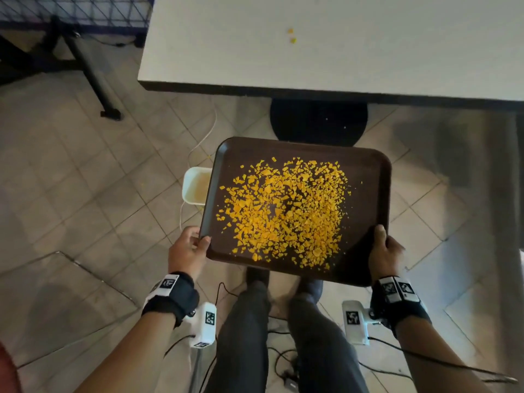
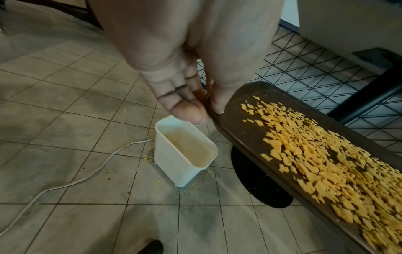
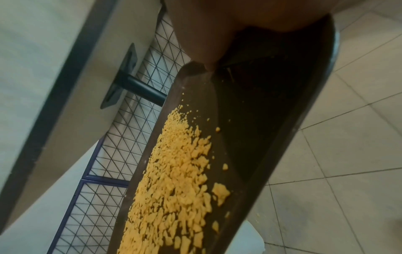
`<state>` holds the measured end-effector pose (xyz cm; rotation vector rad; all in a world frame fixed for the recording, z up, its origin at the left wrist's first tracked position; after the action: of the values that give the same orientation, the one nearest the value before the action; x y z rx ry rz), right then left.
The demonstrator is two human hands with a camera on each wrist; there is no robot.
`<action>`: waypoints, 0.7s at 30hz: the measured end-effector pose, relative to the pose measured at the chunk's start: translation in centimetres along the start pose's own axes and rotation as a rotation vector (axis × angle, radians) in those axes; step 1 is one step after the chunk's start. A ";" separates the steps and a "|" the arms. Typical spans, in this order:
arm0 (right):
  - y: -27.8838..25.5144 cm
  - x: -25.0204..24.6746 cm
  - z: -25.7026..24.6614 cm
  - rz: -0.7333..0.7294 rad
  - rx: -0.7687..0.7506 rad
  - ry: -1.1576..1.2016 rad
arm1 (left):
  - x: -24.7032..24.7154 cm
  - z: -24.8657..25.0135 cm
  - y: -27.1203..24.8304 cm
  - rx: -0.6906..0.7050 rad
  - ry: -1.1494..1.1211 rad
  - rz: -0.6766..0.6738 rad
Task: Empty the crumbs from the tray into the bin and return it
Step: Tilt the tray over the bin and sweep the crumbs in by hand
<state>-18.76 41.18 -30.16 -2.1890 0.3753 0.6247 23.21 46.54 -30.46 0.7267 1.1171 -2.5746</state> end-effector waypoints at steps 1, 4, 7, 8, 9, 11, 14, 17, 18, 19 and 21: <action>1.1 1.2 0.2 -0.005 -0.005 -0.005 | 0.5 -0.3 1.3 0.012 0.010 0.018; 4.6 4.3 1.3 0.023 -0.035 0.008 | 2.1 -1.2 5.0 0.051 0.032 0.058; 7.5 6.9 1.8 0.036 -0.075 0.016 | 3.4 -2.4 8.3 0.090 0.043 0.076; 8.5 7.7 2.0 0.036 -0.083 0.022 | 3.7 -2.9 9.4 0.103 0.044 0.090; 9.5 8.4 2.3 0.038 -0.092 0.028 | 4.1 -3.3 10.5 0.114 0.041 0.107; 11.2 9.9 2.5 0.030 -0.111 0.034 | 4.8 -3.9 12.4 0.137 0.023 0.149; 13.2 12.0 2.8 0.026 -0.137 0.047 | 5.6 -4.4 14.6 0.174 0.045 0.186; 14.5 13.2 3.1 0.050 -0.179 0.081 | 6.1 -5.1 16.2 0.201 0.039 0.196; 14.7 13.6 3.2 0.056 -0.186 0.084 | 6.3 -5.4 16.8 0.216 0.068 0.206; 14.8 13.9 3.4 0.065 -0.190 0.076 | 6.5 -5.5 17.2 0.237 0.133 0.222; 14.8 14.2 3.5 0.095 -0.195 0.057 | 7.1 -5.2 17.4 0.315 0.318 0.251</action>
<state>-14.80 33.84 -49.23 -2.3899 0.4672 0.6754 26.01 38.37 -47.94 1.2961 0.6422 -2.4976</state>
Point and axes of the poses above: each hand's wrist, its own y-axis towards the middle knuckle, its own x-axis out of the palm, z = x × y, the point moved 4 cm from there along y, towards the middle knuckle, and after that the axes turned 7 degrees about -z, right-handed, at the moved point
